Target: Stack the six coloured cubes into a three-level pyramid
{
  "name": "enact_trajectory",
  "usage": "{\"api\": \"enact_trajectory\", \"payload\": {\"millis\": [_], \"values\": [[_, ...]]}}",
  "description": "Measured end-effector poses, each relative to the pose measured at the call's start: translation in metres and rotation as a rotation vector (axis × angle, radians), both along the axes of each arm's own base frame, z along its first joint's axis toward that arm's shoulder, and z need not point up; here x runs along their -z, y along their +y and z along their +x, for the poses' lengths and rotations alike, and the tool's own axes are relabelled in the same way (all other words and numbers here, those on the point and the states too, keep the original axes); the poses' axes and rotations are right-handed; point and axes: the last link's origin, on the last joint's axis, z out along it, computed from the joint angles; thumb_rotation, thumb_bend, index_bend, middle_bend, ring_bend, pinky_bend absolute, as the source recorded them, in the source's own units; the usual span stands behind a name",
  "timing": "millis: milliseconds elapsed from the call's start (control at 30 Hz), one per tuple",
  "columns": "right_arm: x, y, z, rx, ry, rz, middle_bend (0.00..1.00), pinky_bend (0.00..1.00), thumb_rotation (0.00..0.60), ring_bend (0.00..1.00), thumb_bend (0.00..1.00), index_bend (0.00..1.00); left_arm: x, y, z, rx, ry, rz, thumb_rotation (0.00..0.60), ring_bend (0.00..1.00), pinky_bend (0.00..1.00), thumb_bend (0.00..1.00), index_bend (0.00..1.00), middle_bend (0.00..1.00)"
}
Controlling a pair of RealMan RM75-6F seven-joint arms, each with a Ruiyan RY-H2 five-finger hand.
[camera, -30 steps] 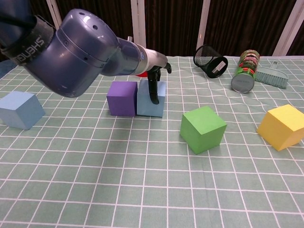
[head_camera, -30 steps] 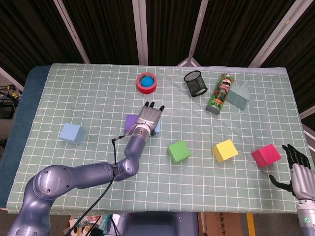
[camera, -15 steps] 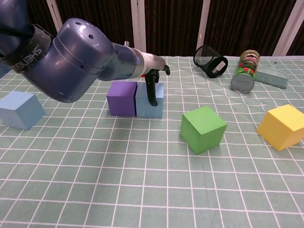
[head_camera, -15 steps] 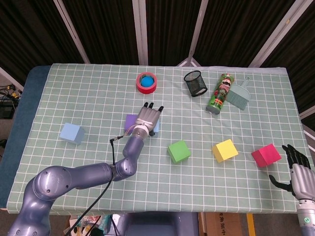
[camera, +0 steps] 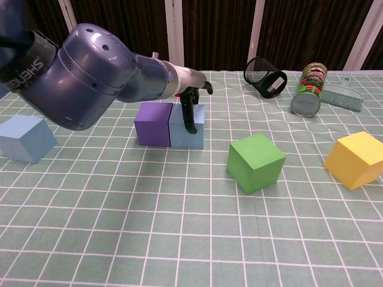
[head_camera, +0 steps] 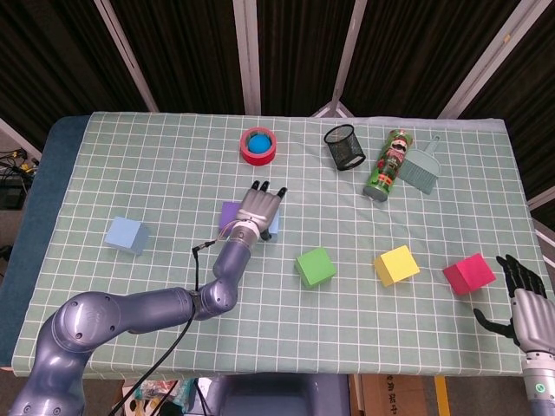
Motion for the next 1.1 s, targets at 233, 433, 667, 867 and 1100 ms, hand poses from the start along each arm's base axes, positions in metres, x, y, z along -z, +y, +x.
{"api": "enact_trajectory", "payload": {"millis": [233, 433, 667, 867, 1100], "values": [[0.0, 0.0, 0.0, 0.0, 0.0, 0.0, 0.0, 0.0, 0.6, 0.0, 0.27, 0.0, 0.001, -0.001, -0.002, -0.005, 0.002, -0.002, 0.6, 0.03, 0.0, 0.3, 0.0, 0.3], [0.0, 0.0, 0.0, 0.001, 0.0, 0.0, 0.0, 0.0, 0.6, 0.0, 0.27, 0.0, 0.002, 0.0, -0.003, -0.004, 0.009, -0.001, 0.6, 0.02, 0.0, 0.21, 0.0, 0.11], [0.0, 0.0, 0.0, 0.001, 0.0, 0.0, 0.0, 0.0, 0.6, 0.0, 0.27, 0.0, 0.0, -0.001, -0.002, -0.006, 0.0, -0.005, 0.6, 0.02, 0.0, 0.14, 0.0, 0.04], [0.0, 0.0, 0.0, 0.001, 0.0, 0.001, 0.0, 0.0, 0.6, 0.0, 0.27, 0.0, -0.007, -0.001, -0.001, -0.008, -0.023, -0.004, 0.6, 0.02, 0.0, 0.14, 0.0, 0.05], [0.001, 0.001, 0.001, -0.004, -0.001, 0.006, 0.0, 0.0, 0.6, 0.0, 0.27, 0.0, -0.02, -0.004, -0.006, -0.02, -0.059, -0.009, 0.6, 0.02, 0.0, 0.15, 0.0, 0.2]]}}
